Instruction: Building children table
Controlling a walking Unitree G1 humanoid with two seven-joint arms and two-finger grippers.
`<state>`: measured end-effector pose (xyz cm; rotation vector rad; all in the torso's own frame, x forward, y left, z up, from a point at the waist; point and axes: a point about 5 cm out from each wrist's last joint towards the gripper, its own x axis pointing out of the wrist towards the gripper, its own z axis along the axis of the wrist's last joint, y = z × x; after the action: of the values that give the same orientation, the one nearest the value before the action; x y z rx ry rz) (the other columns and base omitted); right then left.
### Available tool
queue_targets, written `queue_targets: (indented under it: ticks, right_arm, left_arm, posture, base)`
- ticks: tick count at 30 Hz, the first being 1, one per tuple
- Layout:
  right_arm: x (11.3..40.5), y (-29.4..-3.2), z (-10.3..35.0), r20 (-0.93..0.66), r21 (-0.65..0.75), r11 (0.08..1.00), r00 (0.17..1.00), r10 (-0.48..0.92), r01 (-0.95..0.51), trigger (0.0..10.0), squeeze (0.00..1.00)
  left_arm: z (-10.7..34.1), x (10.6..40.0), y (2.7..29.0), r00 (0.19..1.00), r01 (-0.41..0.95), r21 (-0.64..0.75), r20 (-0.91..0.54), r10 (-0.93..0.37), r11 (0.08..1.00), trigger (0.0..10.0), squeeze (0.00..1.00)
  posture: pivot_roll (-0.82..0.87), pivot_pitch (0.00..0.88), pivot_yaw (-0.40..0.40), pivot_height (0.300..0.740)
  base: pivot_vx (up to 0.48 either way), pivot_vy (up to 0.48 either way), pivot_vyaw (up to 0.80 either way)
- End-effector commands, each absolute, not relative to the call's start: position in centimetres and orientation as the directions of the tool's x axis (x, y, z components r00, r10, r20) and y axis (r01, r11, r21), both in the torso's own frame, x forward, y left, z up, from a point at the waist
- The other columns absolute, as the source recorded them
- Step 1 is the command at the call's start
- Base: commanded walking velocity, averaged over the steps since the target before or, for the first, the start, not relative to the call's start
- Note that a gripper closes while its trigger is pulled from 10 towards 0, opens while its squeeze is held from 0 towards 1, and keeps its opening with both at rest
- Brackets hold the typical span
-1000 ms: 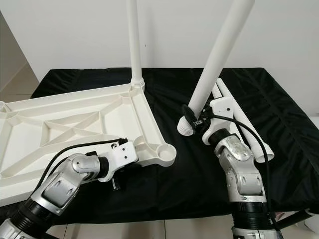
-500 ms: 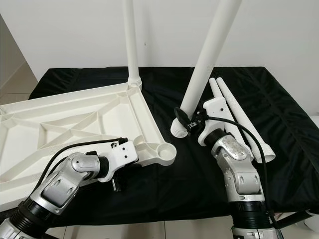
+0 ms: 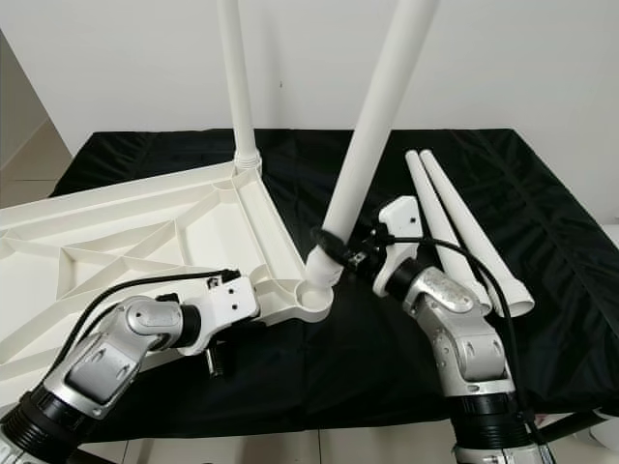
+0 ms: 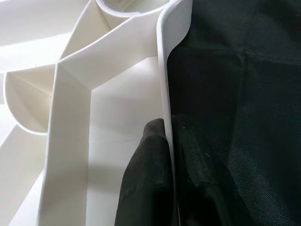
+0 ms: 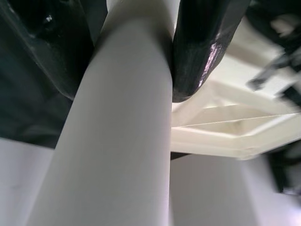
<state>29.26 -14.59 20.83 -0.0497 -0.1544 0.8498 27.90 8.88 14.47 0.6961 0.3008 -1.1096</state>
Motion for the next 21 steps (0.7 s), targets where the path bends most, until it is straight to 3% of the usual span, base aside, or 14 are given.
queue_targets:
  ticks: [1, 6, 14, 21]
  right_arm:
    - [28.8, -14.1, 20.8, 0.103, -0.101, 0.61, 0.602, 0.792, -0.786, 10.0, 0.0]
    - [28.8, -14.0, 20.6, 0.084, -0.099, 0.591, 0.585, 0.807, -0.801, 10.0, 0.0]
    - [29.5, -14.4, 20.3, 0.052, -0.099, 0.633, 0.631, 0.774, -0.768, 10.0, 0.0]
    - [29.7, -13.5, 21.2, 0.127, -0.09, 0.645, 0.633, 0.763, -0.759, 10.0, 0.0]
  left_arm:
    - [14.6, 27.9, 9.5, 0.465, 0.876, 0.402, -0.566, -0.68, 0.265, 10.0, 0.0]
    - [14.6, 27.8, 9.4, 0.462, 0.878, 0.401, -0.564, -0.685, 0.262, 10.0, 0.0]
    - [14.8, 27.6, 9.0, 0.464, 0.875, 0.403, -0.547, -0.696, 0.267, 10.0, 0.0]
    - [15.2, 27.8, 8.3, 0.483, 0.865, 0.402, -0.509, -0.712, 0.3, 10.0, 0.0]
  posture:
    - [-0.11, 0.07, 0.031, 0.74]
    - [-0.1, 0.071, 0.028, 0.74]
    - [-0.1, 0.076, 0.032, 0.74]
    - [-0.1, 0.07, 0.033, 0.74]
  base:
    - [0.0, 0.0, 0.0]
    - [0.0, 0.0, 0.0]
    - [0.0, 0.0, 0.0]
    - [0.0, 0.0, 0.0]
